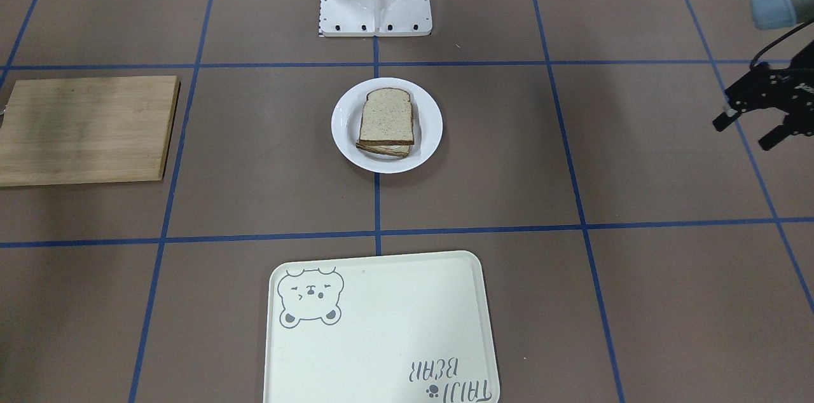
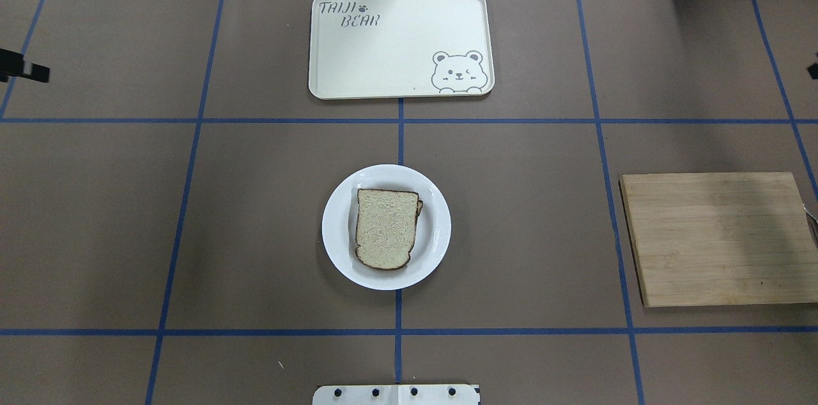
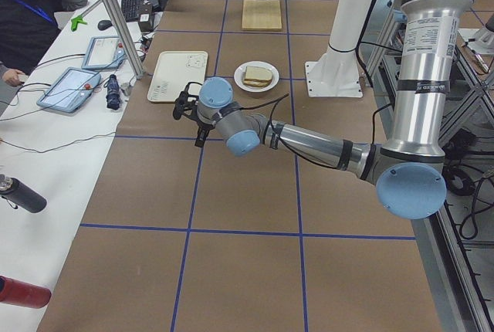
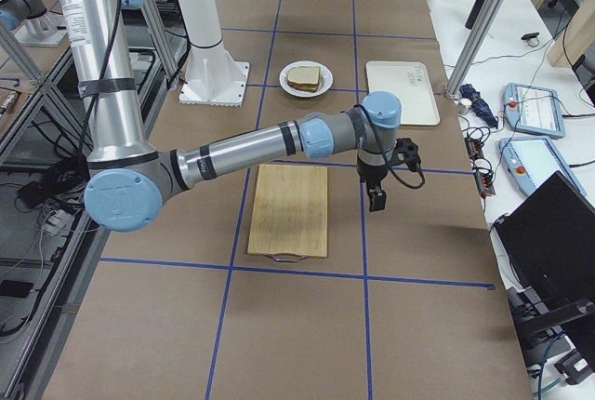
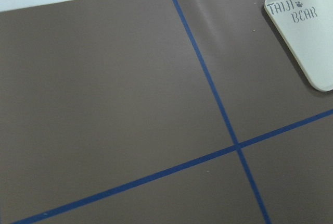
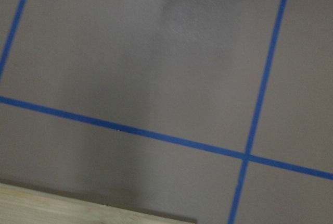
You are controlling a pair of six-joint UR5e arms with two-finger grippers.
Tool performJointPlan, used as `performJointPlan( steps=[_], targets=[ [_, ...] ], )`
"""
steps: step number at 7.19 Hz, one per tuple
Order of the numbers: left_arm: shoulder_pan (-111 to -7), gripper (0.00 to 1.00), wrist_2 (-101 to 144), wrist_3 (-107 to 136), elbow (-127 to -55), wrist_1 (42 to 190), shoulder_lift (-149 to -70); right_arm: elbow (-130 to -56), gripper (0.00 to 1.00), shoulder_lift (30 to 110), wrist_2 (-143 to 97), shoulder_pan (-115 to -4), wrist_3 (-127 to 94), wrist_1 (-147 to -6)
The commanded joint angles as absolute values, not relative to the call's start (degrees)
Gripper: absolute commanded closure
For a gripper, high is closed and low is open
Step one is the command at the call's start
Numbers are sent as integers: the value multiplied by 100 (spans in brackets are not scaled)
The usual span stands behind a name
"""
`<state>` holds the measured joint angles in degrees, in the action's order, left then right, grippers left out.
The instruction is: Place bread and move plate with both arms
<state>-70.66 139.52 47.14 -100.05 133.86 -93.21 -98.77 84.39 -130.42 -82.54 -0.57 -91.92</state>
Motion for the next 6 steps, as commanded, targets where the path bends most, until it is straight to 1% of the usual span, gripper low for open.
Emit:
performJointPlan(
  steps=[1,2,4,6],
  targets=[
    [-6183,1,13783,6018,-9949,14411,-9473,-9861,0,9470,-12999,-8884,1095,-9132],
    [-5674,1,13468,6142,-9967,14475,-9605,-9844,0,9570,-12982,-9112,1412,-9132],
    [-4576,1,12425,7630,-9880,14676,-10166,-9835,0,9668,-12973,-9176,1406,-9141],
    [-3625,3,11447,8363,-9171,15587,-10737,-9835,0,9677,-12999,-9185,1380,-9141]
  ],
)
